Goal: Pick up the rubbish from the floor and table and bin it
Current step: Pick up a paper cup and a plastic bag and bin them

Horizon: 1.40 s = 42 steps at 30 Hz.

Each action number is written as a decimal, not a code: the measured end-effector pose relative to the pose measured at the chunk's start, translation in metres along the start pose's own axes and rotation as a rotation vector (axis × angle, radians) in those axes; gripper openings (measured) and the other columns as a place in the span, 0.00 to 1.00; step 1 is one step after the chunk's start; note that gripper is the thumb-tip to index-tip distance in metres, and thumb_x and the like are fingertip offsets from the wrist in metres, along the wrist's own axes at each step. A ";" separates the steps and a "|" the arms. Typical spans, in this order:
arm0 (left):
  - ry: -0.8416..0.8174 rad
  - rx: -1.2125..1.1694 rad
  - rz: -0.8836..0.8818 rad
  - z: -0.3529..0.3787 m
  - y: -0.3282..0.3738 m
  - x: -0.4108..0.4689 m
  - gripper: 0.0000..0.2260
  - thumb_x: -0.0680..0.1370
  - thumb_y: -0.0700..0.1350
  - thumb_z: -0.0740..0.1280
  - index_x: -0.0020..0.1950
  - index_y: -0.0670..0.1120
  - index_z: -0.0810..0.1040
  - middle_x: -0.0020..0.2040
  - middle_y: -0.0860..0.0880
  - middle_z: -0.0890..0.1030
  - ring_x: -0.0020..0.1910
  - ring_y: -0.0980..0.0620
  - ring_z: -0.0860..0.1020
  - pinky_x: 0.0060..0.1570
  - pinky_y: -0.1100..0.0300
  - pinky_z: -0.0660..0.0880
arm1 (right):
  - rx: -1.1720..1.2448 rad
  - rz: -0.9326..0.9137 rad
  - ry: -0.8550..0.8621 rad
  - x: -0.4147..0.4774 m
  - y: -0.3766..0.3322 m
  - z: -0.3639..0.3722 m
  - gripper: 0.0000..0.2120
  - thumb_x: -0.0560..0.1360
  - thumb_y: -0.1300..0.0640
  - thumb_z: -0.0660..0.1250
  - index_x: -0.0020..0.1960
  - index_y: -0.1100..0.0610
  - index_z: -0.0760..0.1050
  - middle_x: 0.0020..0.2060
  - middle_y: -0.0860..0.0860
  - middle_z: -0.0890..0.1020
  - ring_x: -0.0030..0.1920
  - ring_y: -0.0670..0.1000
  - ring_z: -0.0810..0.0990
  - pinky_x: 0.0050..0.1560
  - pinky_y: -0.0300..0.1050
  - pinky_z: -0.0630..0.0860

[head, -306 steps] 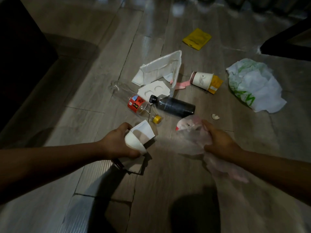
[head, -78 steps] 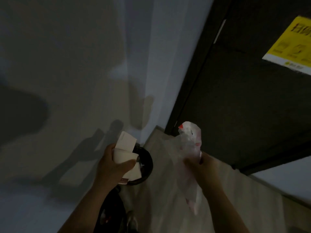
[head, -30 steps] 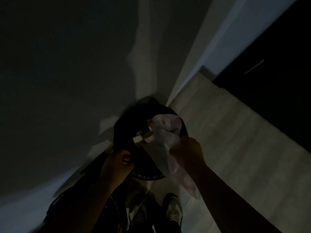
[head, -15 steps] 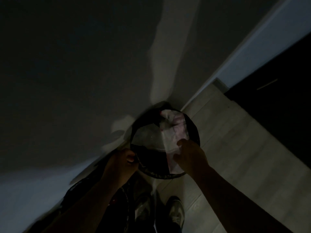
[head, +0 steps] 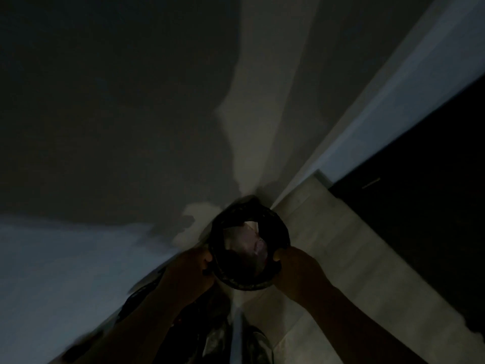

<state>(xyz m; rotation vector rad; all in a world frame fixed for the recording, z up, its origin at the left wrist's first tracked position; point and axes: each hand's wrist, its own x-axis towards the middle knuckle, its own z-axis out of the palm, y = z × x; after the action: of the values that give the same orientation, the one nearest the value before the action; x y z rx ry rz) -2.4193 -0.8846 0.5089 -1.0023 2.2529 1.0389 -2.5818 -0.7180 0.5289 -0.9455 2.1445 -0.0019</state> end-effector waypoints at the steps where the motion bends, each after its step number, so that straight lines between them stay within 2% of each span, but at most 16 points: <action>1: 0.004 0.012 -0.004 -0.007 0.009 -0.013 0.17 0.75 0.47 0.68 0.63 0.47 0.73 0.56 0.49 0.79 0.55 0.51 0.78 0.54 0.60 0.75 | -0.007 -0.025 -0.015 -0.014 -0.003 -0.010 0.18 0.80 0.54 0.59 0.68 0.57 0.66 0.65 0.55 0.72 0.65 0.51 0.71 0.64 0.42 0.68; 5: 0.031 0.028 -0.015 -0.031 0.048 -0.065 0.21 0.76 0.48 0.67 0.68 0.48 0.69 0.63 0.48 0.75 0.61 0.51 0.74 0.57 0.63 0.70 | -0.058 -0.123 -0.018 -0.071 -0.012 -0.051 0.23 0.81 0.53 0.58 0.74 0.55 0.59 0.71 0.53 0.66 0.70 0.51 0.65 0.69 0.41 0.61; 8: 0.082 0.030 0.029 -0.047 0.079 -0.116 0.19 0.78 0.47 0.66 0.68 0.46 0.70 0.64 0.48 0.75 0.63 0.51 0.73 0.58 0.64 0.68 | -0.071 -0.175 0.035 -0.115 -0.015 -0.082 0.19 0.81 0.54 0.58 0.71 0.56 0.64 0.67 0.53 0.70 0.67 0.51 0.68 0.66 0.40 0.62; 11: 0.147 -0.017 0.044 -0.064 0.104 -0.176 0.14 0.78 0.44 0.65 0.61 0.41 0.75 0.59 0.45 0.78 0.58 0.49 0.76 0.57 0.60 0.71 | -0.042 -0.227 0.098 -0.157 -0.025 -0.117 0.17 0.79 0.54 0.61 0.66 0.61 0.71 0.61 0.56 0.75 0.62 0.53 0.72 0.64 0.43 0.67; 13: 0.216 -0.057 0.024 -0.075 0.113 -0.217 0.12 0.77 0.43 0.67 0.59 0.41 0.76 0.57 0.45 0.79 0.56 0.49 0.77 0.56 0.59 0.71 | -0.025 -0.251 0.132 -0.181 -0.038 -0.139 0.17 0.76 0.55 0.64 0.62 0.62 0.73 0.56 0.57 0.78 0.58 0.55 0.75 0.60 0.48 0.72; 14: 0.252 -0.095 0.011 -0.079 0.115 -0.236 0.13 0.76 0.43 0.68 0.59 0.42 0.76 0.57 0.46 0.79 0.55 0.49 0.77 0.56 0.58 0.72 | -0.026 -0.273 0.147 -0.193 -0.045 -0.149 0.16 0.75 0.55 0.66 0.60 0.62 0.74 0.55 0.57 0.78 0.57 0.56 0.76 0.57 0.47 0.73; 16: 0.327 -0.152 -0.014 -0.087 0.118 -0.270 0.16 0.74 0.43 0.70 0.61 0.43 0.76 0.57 0.46 0.79 0.56 0.50 0.77 0.57 0.58 0.73 | -0.069 -0.348 0.157 -0.211 -0.061 -0.167 0.18 0.75 0.54 0.66 0.62 0.59 0.72 0.58 0.54 0.77 0.60 0.54 0.74 0.55 0.39 0.68; 18: 0.389 -0.184 -0.042 -0.095 0.118 -0.303 0.18 0.74 0.45 0.71 0.63 0.46 0.74 0.58 0.48 0.78 0.56 0.51 0.77 0.57 0.59 0.74 | -0.116 -0.440 0.142 -0.228 -0.082 -0.182 0.19 0.75 0.53 0.67 0.64 0.57 0.71 0.59 0.53 0.75 0.62 0.54 0.73 0.52 0.37 0.65; 24: 0.574 -0.260 -0.130 -0.109 0.097 -0.397 0.19 0.74 0.51 0.71 0.63 0.50 0.73 0.55 0.52 0.78 0.49 0.55 0.78 0.52 0.61 0.76 | -0.161 -0.682 0.149 -0.278 -0.171 -0.204 0.23 0.72 0.52 0.70 0.66 0.54 0.72 0.59 0.52 0.77 0.57 0.48 0.76 0.51 0.35 0.68; 29: 0.788 -0.392 -0.280 -0.099 0.052 -0.492 0.20 0.73 0.52 0.72 0.63 0.53 0.73 0.53 0.56 0.78 0.48 0.59 0.78 0.48 0.66 0.75 | -0.212 -0.903 0.102 -0.335 -0.263 -0.176 0.21 0.72 0.52 0.70 0.64 0.52 0.73 0.57 0.49 0.77 0.56 0.46 0.76 0.58 0.41 0.73; 32: 0.939 -0.437 -0.389 -0.083 0.015 -0.567 0.20 0.72 0.52 0.72 0.62 0.54 0.74 0.52 0.58 0.78 0.46 0.61 0.78 0.46 0.68 0.74 | -0.243 -1.037 0.085 -0.381 -0.321 -0.140 0.19 0.72 0.53 0.71 0.61 0.51 0.74 0.55 0.47 0.78 0.54 0.46 0.76 0.57 0.42 0.73; 38: 1.213 -0.511 -0.643 -0.011 -0.054 -0.743 0.18 0.72 0.51 0.72 0.60 0.54 0.75 0.50 0.57 0.79 0.46 0.60 0.78 0.49 0.62 0.76 | -0.311 -1.312 -0.030 -0.503 -0.427 -0.027 0.19 0.72 0.51 0.70 0.61 0.49 0.74 0.53 0.44 0.77 0.53 0.44 0.76 0.55 0.41 0.74; 42: 1.335 -0.557 -0.822 0.057 -0.086 -0.847 0.17 0.71 0.50 0.72 0.59 0.52 0.76 0.50 0.56 0.80 0.46 0.59 0.79 0.47 0.62 0.76 | -0.374 -1.478 -0.152 -0.587 -0.476 0.063 0.19 0.72 0.50 0.70 0.62 0.47 0.74 0.53 0.43 0.77 0.53 0.43 0.76 0.53 0.37 0.73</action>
<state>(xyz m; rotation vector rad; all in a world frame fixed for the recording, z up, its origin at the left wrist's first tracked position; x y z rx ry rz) -1.8153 -0.5205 0.9886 -3.1982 1.7896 0.6071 -1.9950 -0.6757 1.0076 -2.4133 0.8939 -0.2479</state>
